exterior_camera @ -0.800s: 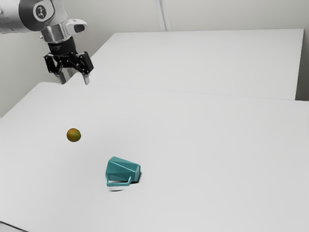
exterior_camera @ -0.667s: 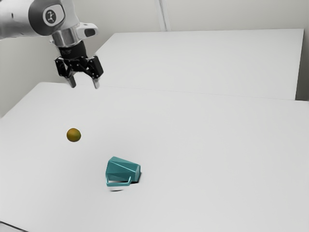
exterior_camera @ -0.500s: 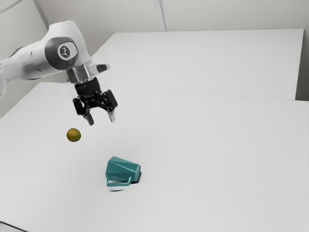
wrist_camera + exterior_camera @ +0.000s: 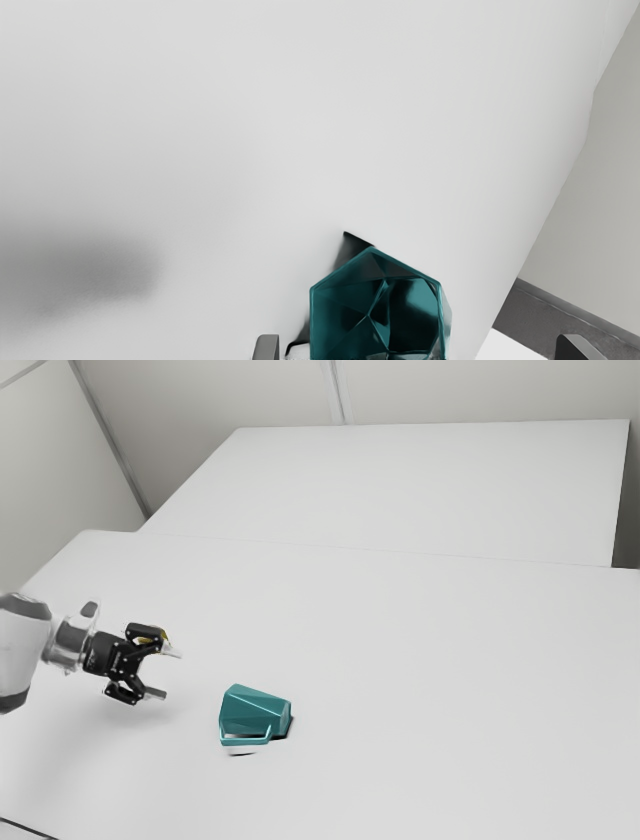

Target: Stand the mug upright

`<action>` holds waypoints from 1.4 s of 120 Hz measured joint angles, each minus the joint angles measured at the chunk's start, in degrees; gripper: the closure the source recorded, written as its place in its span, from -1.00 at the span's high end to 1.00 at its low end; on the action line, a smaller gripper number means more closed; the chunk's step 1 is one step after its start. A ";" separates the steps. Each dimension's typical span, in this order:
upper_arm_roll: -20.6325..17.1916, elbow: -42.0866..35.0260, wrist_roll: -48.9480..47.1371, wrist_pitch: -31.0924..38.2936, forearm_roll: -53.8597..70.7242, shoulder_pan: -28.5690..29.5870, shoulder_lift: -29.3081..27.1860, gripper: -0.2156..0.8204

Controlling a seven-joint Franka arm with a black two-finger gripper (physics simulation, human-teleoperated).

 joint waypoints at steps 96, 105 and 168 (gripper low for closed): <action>-6.16 -5.35 26.56 5.87 -14.05 -14.59 -0.04 0.11; -6.21 -5.27 27.56 6.42 -14.34 -13.73 -0.09 -0.26; -8.05 -0.87 30.67 9.38 -10.85 -12.24 -1.34 -0.92</action>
